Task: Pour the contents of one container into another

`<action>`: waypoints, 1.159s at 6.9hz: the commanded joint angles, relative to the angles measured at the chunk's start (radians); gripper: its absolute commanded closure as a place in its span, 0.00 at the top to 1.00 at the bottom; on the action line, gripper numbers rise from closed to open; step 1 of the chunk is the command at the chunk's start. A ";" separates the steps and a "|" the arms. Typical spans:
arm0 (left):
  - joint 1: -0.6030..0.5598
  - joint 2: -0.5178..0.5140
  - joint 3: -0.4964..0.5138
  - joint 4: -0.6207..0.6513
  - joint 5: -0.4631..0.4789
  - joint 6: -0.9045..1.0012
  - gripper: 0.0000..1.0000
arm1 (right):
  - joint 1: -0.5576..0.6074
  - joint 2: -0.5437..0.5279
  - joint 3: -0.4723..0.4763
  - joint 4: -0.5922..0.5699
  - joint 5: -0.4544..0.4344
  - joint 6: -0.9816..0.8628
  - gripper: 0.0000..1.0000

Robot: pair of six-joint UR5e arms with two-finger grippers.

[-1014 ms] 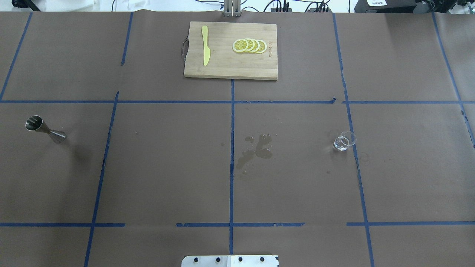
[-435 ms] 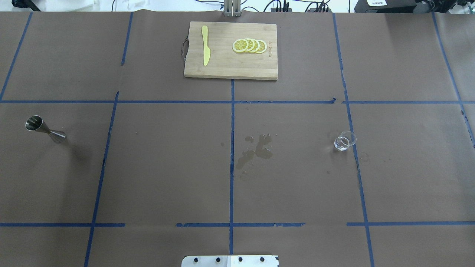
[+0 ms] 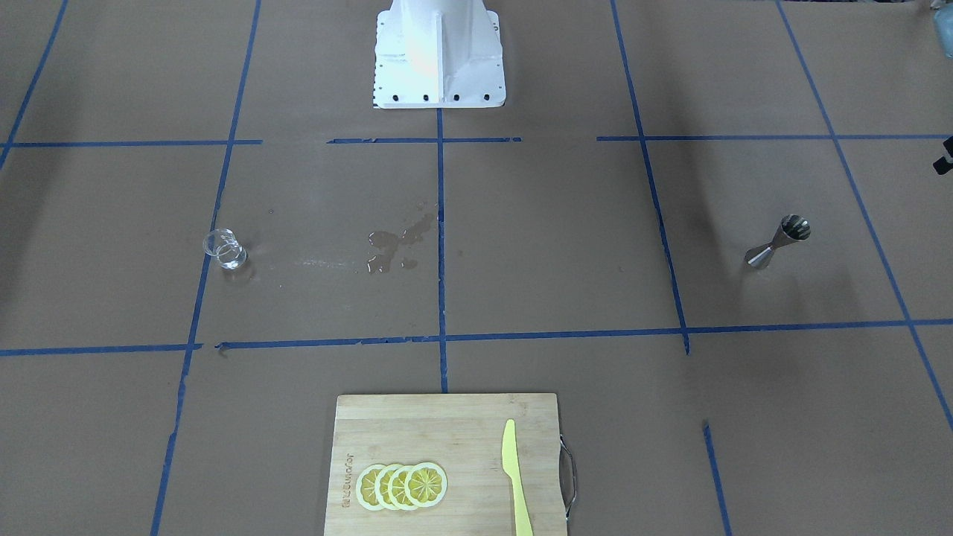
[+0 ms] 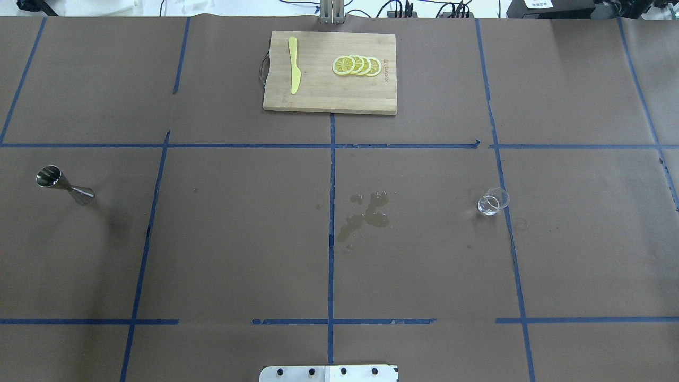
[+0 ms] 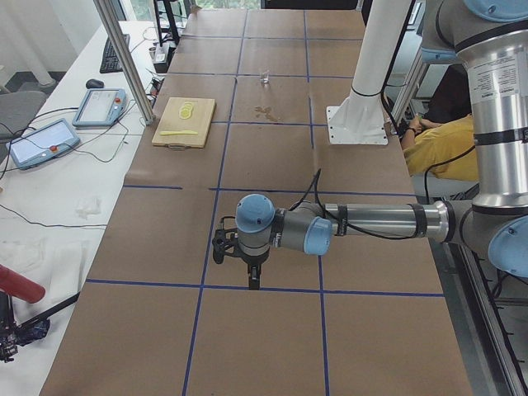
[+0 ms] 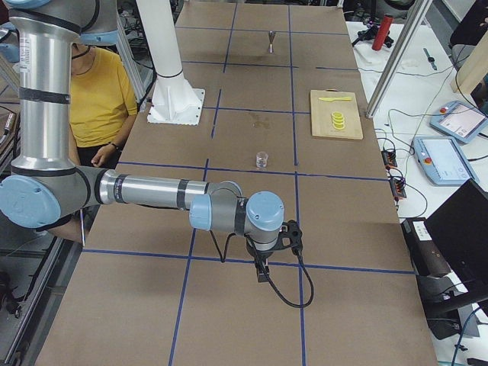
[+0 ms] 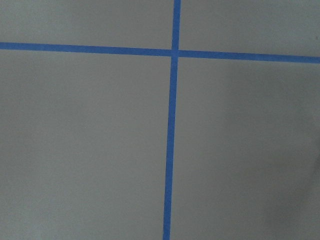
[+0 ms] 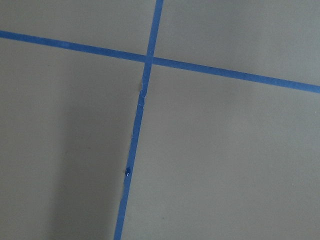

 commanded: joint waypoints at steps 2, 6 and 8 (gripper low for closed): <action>0.007 0.050 -0.084 0.000 0.010 0.136 1.00 | -0.014 0.012 0.011 -0.004 0.005 0.001 1.00; 0.004 0.013 -0.026 0.011 0.059 0.137 1.00 | -0.113 0.055 0.067 -0.007 -0.008 0.136 1.00; 0.004 0.001 -0.029 0.046 0.059 0.137 1.00 | -0.162 0.044 0.128 -0.040 0.011 0.217 1.00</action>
